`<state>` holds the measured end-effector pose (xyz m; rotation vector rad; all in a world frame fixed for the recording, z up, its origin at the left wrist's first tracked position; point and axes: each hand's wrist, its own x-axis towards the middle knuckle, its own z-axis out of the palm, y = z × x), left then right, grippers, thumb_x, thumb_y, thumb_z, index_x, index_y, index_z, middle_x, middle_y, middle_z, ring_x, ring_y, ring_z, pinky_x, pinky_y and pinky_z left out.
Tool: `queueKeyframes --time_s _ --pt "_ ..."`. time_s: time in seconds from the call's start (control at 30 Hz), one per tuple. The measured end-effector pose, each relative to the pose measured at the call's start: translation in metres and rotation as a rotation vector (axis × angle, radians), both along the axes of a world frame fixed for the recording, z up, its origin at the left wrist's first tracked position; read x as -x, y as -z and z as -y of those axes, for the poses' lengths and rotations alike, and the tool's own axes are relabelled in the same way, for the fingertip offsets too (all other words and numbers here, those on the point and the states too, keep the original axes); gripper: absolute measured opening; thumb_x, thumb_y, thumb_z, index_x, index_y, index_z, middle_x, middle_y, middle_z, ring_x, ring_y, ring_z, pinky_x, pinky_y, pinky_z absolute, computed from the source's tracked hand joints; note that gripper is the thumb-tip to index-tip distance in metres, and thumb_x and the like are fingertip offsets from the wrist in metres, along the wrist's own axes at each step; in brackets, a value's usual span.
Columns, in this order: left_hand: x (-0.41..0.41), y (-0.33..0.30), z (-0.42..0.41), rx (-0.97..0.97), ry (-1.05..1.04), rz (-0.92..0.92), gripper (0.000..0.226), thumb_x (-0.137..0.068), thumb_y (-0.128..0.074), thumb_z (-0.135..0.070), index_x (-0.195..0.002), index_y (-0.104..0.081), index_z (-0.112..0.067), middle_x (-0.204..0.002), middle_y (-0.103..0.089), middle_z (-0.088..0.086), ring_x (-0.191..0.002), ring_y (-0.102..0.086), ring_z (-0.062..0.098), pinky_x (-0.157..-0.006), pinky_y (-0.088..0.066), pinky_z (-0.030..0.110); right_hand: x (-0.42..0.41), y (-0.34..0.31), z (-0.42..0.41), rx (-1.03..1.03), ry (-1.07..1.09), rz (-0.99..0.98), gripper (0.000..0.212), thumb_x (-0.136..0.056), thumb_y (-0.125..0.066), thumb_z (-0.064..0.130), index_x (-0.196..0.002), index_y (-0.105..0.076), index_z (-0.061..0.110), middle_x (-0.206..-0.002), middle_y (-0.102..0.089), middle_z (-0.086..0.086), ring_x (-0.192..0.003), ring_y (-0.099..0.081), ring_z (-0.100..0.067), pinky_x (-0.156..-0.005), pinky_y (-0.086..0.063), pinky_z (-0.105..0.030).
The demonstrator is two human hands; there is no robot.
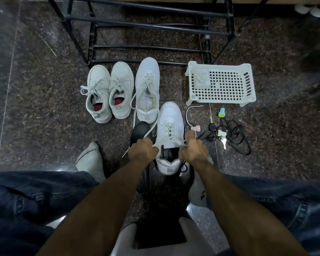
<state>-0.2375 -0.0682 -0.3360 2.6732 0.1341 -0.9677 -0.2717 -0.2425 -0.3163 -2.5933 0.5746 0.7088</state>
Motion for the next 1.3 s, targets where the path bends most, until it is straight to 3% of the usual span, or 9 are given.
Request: queueKeyframes --time_s 0.13,0.2,0.27,0.43,0.57,0.67,0.8,1.13,1.3 --pt "0.003 0.002 -0.007 0.016 -0.073 -0.083 0.031 -0.079 -0.061 -0.039 -0.104 -0.066 -0.022 -0.116 -0.062 0.004 -0.108 -0.059 0.031 -0.091 -0.041 0.039 -0.004 -0.003 0.009 -0.008 0.069 -0.037 0.040 -0.084 -0.058 0.011 -0.118 -0.037 0.014 -0.097 -0.059 -0.012 -0.096 -0.060 -0.039 -0.073 -0.042 -0.037" --pt "0.002 0.004 -0.007 0.018 -0.019 -0.018 0.029 -0.078 -0.064 -0.036 -0.105 -0.063 -0.026 -0.120 -0.055 0.000 -0.118 -0.050 0.027 -0.108 -0.025 0.061 -0.005 0.000 0.007 -0.015 0.096 -0.050 0.036 -0.083 -0.059 0.013 -0.114 -0.041 0.015 -0.097 -0.061 -0.013 -0.096 -0.060 -0.038 -0.076 -0.047 -0.037" --pt "0.006 0.006 -0.005 -0.029 0.143 0.138 0.035 -0.081 -0.065 -0.030 -0.114 -0.054 -0.026 -0.125 -0.044 0.000 -0.129 -0.036 0.023 -0.111 -0.007 0.068 -0.006 0.003 0.001 -0.028 0.138 -0.067 0.034 -0.081 -0.060 0.016 -0.112 -0.045 0.016 -0.103 -0.064 -0.015 -0.098 -0.061 -0.038 -0.080 -0.049 -0.037" --pt "0.012 0.010 0.001 -0.029 0.711 0.527 0.036 -0.085 -0.059 -0.016 -0.120 -0.053 -0.018 -0.138 -0.042 0.007 -0.143 -0.024 0.028 -0.115 -0.012 0.062 -0.012 0.011 -0.016 -0.123 0.194 -0.080 0.048 -0.080 -0.060 0.011 -0.127 -0.054 0.020 -0.117 -0.066 -0.014 -0.109 -0.061 -0.034 -0.090 -0.048 -0.034" --pt "0.001 0.022 0.013 -0.070 0.925 0.536 0.029 -0.093 -0.053 -0.021 -0.121 -0.059 -0.019 -0.154 -0.030 0.008 -0.148 -0.013 0.031 -0.117 -0.007 0.059 -0.014 0.013 -0.019 -0.129 0.219 -0.075 0.047 -0.077 -0.060 0.013 -0.123 -0.056 0.022 -0.115 -0.066 -0.013 -0.107 -0.062 -0.033 -0.087 -0.049 -0.034" --pt "-0.006 0.034 0.032 -0.139 0.911 0.558 0.033 -0.092 -0.055 -0.020 -0.125 -0.057 -0.016 -0.155 -0.029 0.012 -0.144 -0.023 0.035 -0.116 -0.013 0.060 -0.017 0.016 -0.016 -0.135 0.199 -0.084 0.044 -0.077 -0.061 0.018 -0.121 -0.056 0.021 -0.115 -0.066 -0.015 -0.107 -0.062 -0.034 -0.087 -0.049 -0.035" --pt "-0.004 0.052 0.041 -0.118 0.843 0.629 0.018 -0.077 -0.073 -0.022 -0.094 -0.071 -0.017 -0.136 -0.054 0.013 -0.111 -0.057 0.035 -0.108 -0.034 0.058 -0.020 0.021 -0.012 -0.130 0.205 -0.098 0.039 -0.078 -0.061 0.023 -0.117 -0.056 0.020 -0.116 -0.064 -0.016 -0.109 -0.061 -0.035 -0.087 -0.047 -0.034" --pt "-0.014 0.056 0.034 0.078 0.807 0.783 0.015 -0.077 -0.059 -0.019 -0.068 -0.070 -0.014 -0.129 -0.059 0.015 -0.096 -0.061 0.036 -0.102 -0.040 0.059 -0.019 0.024 -0.013 -0.136 0.276 -0.081 0.039 -0.077 -0.063 0.019 -0.115 -0.059 0.023 -0.113 -0.067 -0.012 -0.107 -0.062 -0.033 -0.086 -0.047 -0.033" --pt "-0.021 0.038 0.008 0.375 0.921 0.687 0.023 -0.086 -0.050 -0.026 -0.082 -0.067 -0.012 -0.123 -0.061 0.007 -0.102 -0.063 0.027 -0.083 -0.053 0.044 -0.019 0.024 -0.011 -0.168 0.335 -0.067 0.034 -0.078 -0.064 0.022 -0.112 -0.065 0.022 -0.112 -0.069 -0.010 -0.105 -0.063 -0.032 -0.087 -0.049 -0.033"
